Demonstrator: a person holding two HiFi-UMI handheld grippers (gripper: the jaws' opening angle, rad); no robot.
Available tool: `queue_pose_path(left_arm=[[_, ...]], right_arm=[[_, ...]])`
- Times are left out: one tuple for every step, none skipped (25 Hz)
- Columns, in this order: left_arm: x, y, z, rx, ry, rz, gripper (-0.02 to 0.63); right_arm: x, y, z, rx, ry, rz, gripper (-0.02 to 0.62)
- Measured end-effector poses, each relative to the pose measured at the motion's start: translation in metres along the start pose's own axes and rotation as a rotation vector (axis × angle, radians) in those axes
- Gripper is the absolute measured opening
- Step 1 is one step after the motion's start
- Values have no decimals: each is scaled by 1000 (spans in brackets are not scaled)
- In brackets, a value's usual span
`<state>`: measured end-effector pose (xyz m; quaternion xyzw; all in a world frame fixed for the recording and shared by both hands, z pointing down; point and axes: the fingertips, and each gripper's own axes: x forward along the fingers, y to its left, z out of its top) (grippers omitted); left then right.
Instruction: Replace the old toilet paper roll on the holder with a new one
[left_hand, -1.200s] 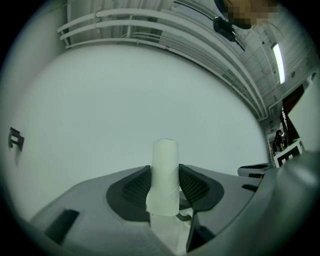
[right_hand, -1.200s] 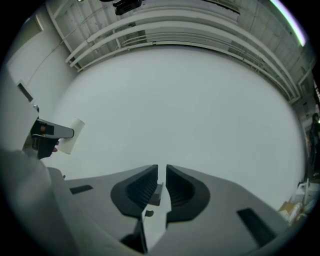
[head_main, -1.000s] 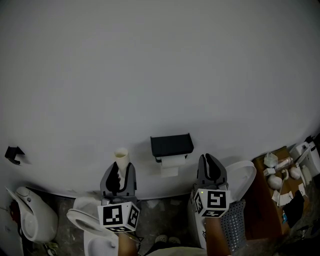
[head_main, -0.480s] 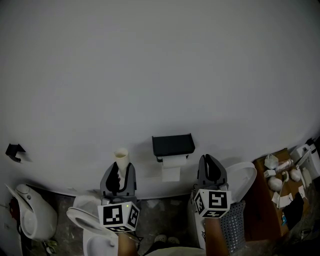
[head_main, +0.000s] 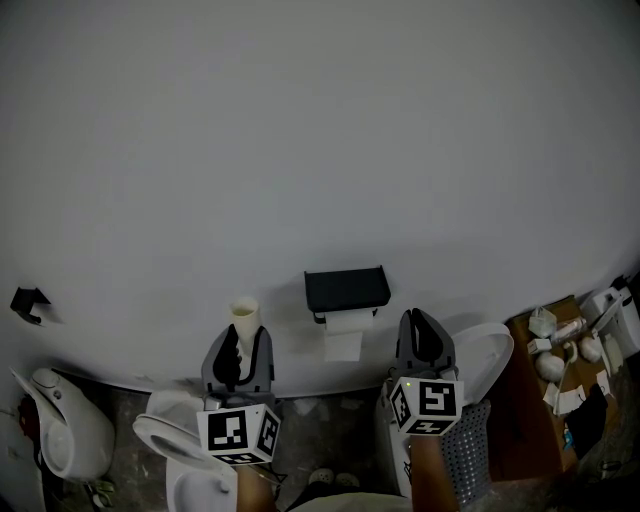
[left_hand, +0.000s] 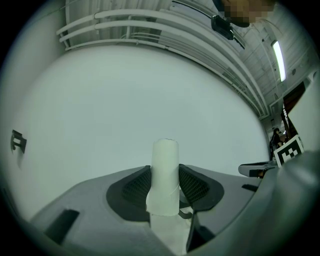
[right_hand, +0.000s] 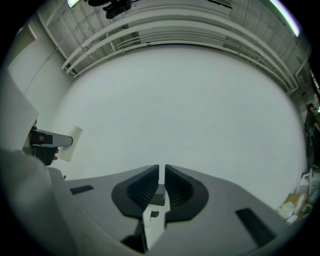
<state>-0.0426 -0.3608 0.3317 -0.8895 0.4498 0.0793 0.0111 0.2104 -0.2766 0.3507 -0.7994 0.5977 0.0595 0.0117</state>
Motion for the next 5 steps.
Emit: queue_pose_path(left_arm=[[0, 0, 0, 0, 0, -1, 178], [1, 1, 0, 0, 0, -1, 178], [1, 1, 0, 0, 0, -1, 178], [1, 2, 0, -1, -1, -1, 178], [2, 2, 0, -2, -1, -2, 178]], right_arm=[[0, 0, 0, 0, 1, -1, 28], [1, 0, -1, 0, 3, -1, 28], [1, 1, -1, 0, 4, -1, 28], [2, 1, -1, 0, 5, -1, 28], [2, 2, -2, 0, 6, -1, 28]])
